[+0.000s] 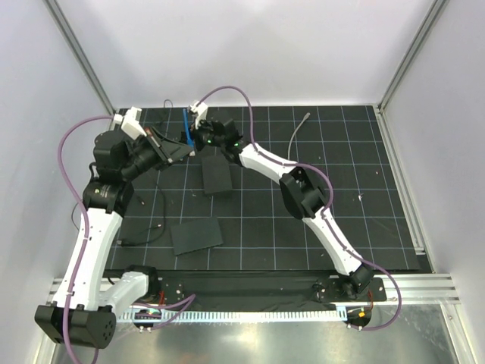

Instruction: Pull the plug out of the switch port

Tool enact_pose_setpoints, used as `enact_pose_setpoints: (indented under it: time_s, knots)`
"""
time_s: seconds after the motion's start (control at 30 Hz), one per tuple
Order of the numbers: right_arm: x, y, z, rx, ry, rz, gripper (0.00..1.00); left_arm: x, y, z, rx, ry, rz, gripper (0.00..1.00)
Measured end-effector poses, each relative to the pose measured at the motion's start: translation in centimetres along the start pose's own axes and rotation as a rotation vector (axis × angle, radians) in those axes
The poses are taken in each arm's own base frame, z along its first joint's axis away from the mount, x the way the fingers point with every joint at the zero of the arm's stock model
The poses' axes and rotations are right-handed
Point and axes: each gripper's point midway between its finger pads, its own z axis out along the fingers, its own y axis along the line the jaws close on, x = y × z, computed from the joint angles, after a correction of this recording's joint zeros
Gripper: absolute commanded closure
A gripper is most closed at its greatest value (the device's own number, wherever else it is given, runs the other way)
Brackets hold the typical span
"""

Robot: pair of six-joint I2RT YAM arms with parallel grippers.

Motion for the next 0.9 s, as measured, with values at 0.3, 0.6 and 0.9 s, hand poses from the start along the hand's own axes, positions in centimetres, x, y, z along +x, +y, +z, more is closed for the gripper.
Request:
enact_pose_setpoints:
  time_s: [0.3,0.6,0.9]
  knots:
    - [-5.1,-1.0,0.5,0.102,-0.114,-0.08,0.45,0.5,-0.8,-0.9,0.03,0.004,0.01,1.0]
    - [-5.5,-3.7,1.2,0.199,-0.179,-0.096,0.8,1.1,-0.7,-1.2,0.031,0.016,0.007,1.0]
    - [-8.5,-4.5,0.0,0.28,-0.224,-0.118,0.83,1.4,-1.0,-3.3,0.001,-0.022,0.036,1.0]
